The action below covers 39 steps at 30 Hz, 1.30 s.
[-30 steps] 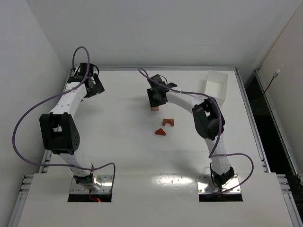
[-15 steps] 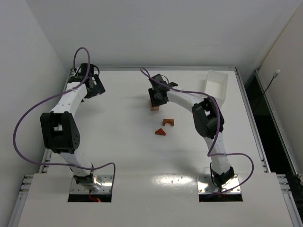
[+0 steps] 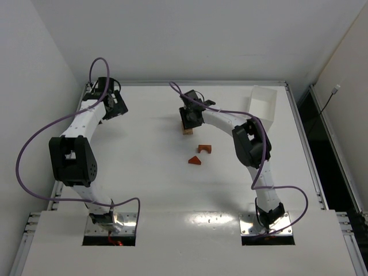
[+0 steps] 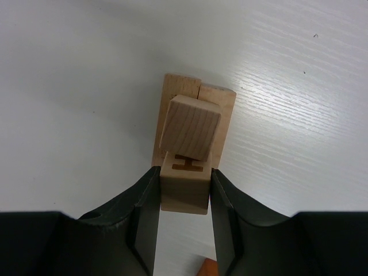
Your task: Build the wood block tower
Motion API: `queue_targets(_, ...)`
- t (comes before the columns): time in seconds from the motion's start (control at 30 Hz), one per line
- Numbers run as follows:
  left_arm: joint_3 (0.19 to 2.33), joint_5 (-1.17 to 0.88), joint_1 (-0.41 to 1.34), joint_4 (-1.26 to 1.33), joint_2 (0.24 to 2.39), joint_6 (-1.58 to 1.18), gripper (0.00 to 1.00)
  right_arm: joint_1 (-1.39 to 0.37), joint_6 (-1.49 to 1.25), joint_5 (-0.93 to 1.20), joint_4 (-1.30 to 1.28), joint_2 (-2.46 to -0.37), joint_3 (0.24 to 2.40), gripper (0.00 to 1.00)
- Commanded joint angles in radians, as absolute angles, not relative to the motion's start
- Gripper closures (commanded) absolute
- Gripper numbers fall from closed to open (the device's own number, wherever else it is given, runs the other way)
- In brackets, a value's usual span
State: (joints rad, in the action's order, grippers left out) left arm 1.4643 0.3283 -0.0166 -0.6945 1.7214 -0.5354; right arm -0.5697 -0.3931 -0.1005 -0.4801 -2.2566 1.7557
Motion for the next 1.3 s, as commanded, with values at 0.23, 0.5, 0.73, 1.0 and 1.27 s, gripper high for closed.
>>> queue_targets(0.23,1.502,0.324,-0.017,-0.686,1.717,-0.534,0.00,-0.569,-0.400,-0.075,-0.448,-2.278,1.816,0.89)
queue_targets(0.5,1.511,0.314,-0.017,-0.686,1.726,-0.534,0.00,-0.569,-0.400,-0.066,-0.439,-2.278,1.816,0.55)
queue_targets(0.73,1.511,0.305,-0.017,-0.686,1.726,-0.534,0.00,-0.569,-0.400,-0.075,-0.439,-2.243,1.784,0.38)
queue_targets(1.0,1.462,0.318,-0.008,-0.672,1.675,-0.523,0.00,-0.589,-0.304,-0.091,-0.410,-1.979,1.612,0.35)
queue_targets(1.27,1.241,0.295,0.024,-0.615,1.517,-0.500,0.00,-0.583,0.054,0.026,-0.422,-1.514,1.269,0.39)
